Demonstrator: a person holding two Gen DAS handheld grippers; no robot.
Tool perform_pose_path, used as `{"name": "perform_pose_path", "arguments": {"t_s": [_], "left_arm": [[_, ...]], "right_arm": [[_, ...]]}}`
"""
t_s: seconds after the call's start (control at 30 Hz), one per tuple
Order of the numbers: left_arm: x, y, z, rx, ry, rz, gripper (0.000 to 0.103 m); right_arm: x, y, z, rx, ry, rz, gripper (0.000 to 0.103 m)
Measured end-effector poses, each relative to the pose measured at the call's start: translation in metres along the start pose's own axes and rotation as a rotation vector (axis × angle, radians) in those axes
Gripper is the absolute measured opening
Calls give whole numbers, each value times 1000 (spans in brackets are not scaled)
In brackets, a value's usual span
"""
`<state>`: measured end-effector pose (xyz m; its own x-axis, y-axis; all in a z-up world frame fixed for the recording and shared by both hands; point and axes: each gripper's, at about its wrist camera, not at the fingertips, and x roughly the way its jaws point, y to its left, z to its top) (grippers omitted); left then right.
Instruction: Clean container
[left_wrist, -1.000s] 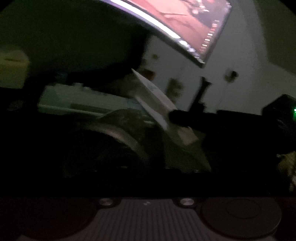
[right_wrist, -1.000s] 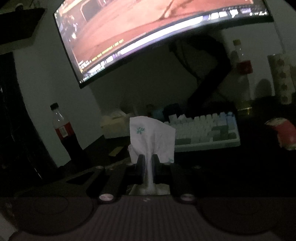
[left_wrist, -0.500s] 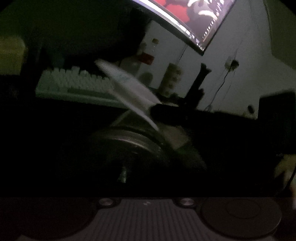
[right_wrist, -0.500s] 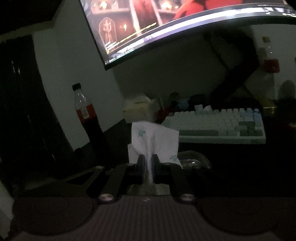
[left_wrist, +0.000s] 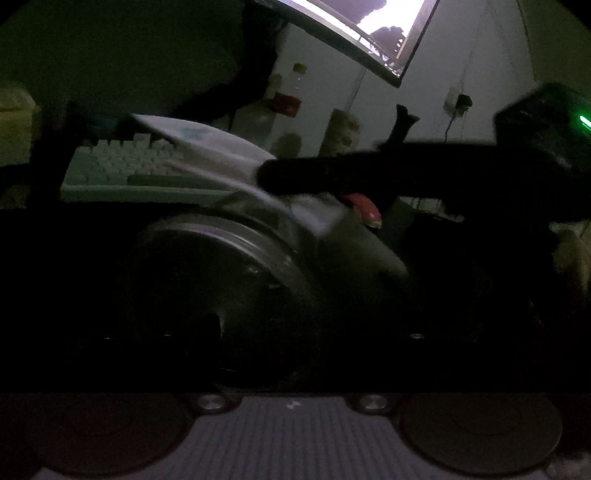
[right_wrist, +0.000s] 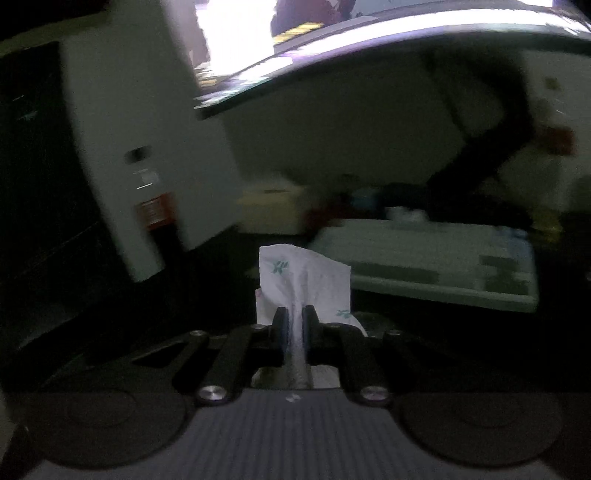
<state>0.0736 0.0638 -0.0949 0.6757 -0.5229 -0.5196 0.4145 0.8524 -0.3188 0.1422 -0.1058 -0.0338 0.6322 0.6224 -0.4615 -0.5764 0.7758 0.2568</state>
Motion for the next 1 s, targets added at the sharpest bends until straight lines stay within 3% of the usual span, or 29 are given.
{"name": "perform_pose_path", "arguments": {"t_s": [0.07,0.27,0.43,0.5,0.67,0.8,0.87,1.0], "left_arm": [[-1,2,0,-12,-9,3,88],[-5,11,1,-40,-20,14,88],[-6,12,1,-44,-27,32,89],[-4,13,2,-44,-27,37,89],[-6,16,3,-55,-25,23,89],[-8,16,3,-58,-24,27,89],[-9,17,3,-63,-22,22,89],[-10,20,4,-69,-20,21,89]], "right_arm": [[3,3,0,15,-10,-25,10],[-2,37,-12,-162,-10,76,10],[14,9,4,-87,9,-71,11],[15,9,4,-78,6,-90,11],[9,36,-10,-163,-25,39,11],[12,35,-5,-155,0,109,11],[16,27,2,-132,17,97,10],[24,21,14,-139,42,-21,10]]}}
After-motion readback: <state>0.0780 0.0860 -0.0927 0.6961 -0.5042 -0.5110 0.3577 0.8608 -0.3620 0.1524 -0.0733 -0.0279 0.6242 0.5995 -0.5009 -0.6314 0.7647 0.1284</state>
